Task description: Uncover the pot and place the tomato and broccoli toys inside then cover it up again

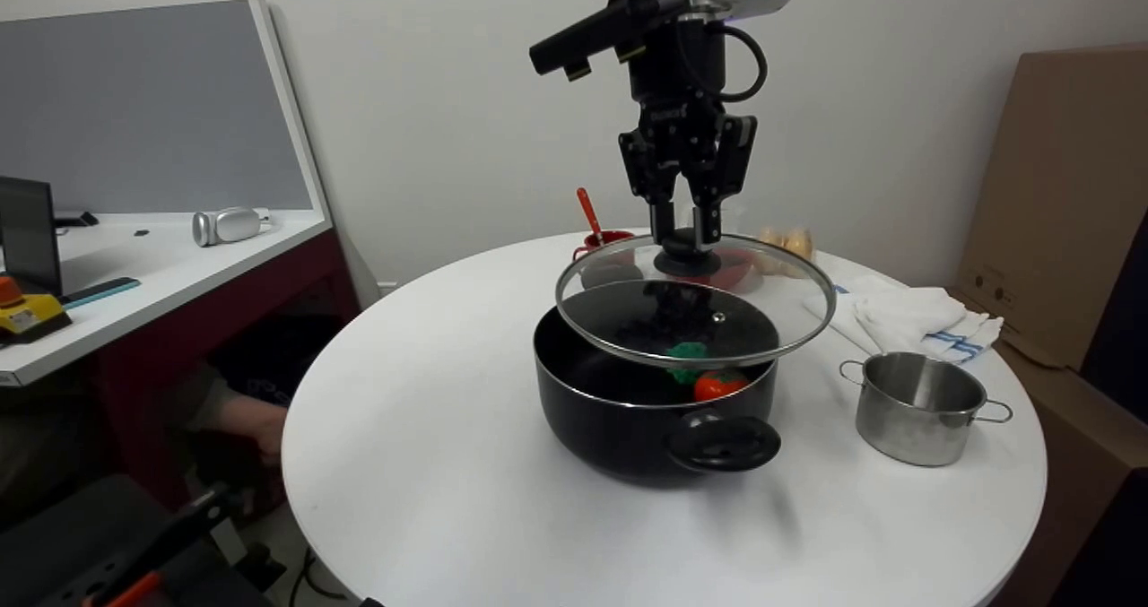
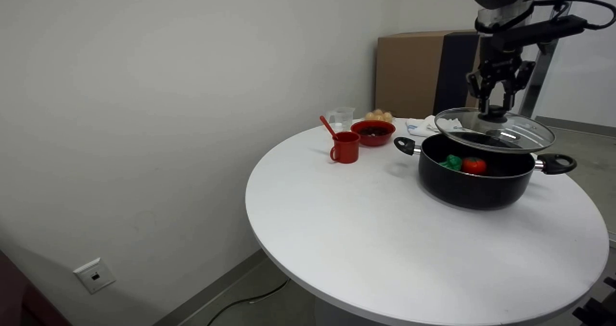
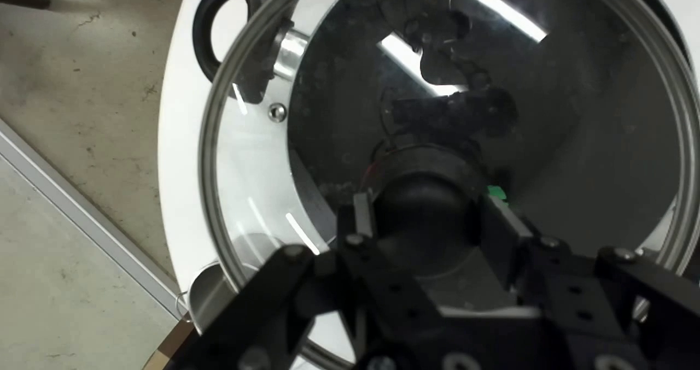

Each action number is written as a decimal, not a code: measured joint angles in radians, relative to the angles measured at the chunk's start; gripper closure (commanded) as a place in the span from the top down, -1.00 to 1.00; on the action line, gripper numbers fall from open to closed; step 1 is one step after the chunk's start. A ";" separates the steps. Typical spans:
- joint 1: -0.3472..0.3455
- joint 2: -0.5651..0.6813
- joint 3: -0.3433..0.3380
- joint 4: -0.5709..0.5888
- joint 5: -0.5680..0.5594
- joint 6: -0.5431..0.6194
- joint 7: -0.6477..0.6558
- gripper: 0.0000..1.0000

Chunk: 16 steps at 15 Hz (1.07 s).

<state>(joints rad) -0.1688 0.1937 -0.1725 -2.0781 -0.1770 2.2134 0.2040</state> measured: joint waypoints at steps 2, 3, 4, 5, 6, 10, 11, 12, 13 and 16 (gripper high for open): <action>0.009 0.010 0.003 0.000 0.000 0.000 0.000 -0.51; 0.015 0.015 0.004 0.000 0.000 0.000 0.000 -0.51; 0.021 0.020 0.006 0.000 0.000 0.000 0.001 -0.51; 0.028 0.024 0.007 0.001 -0.001 0.000 0.001 -0.51; 0.034 0.028 0.009 0.001 -0.001 0.000 0.002 -0.51; 0.053 0.049 0.010 0.012 -0.001 0.000 0.002 -0.51; 0.055 0.056 0.010 0.014 -0.002 0.000 0.002 -0.51; 0.055 0.061 0.010 0.017 -0.002 0.000 0.002 -0.51; 0.055 0.067 0.009 0.019 -0.002 0.000 0.002 -0.51; 0.055 0.080 0.008 0.020 -0.004 0.000 0.002 -0.51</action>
<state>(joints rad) -0.1143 0.2741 -0.1643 -2.0576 -0.1814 2.2134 0.2064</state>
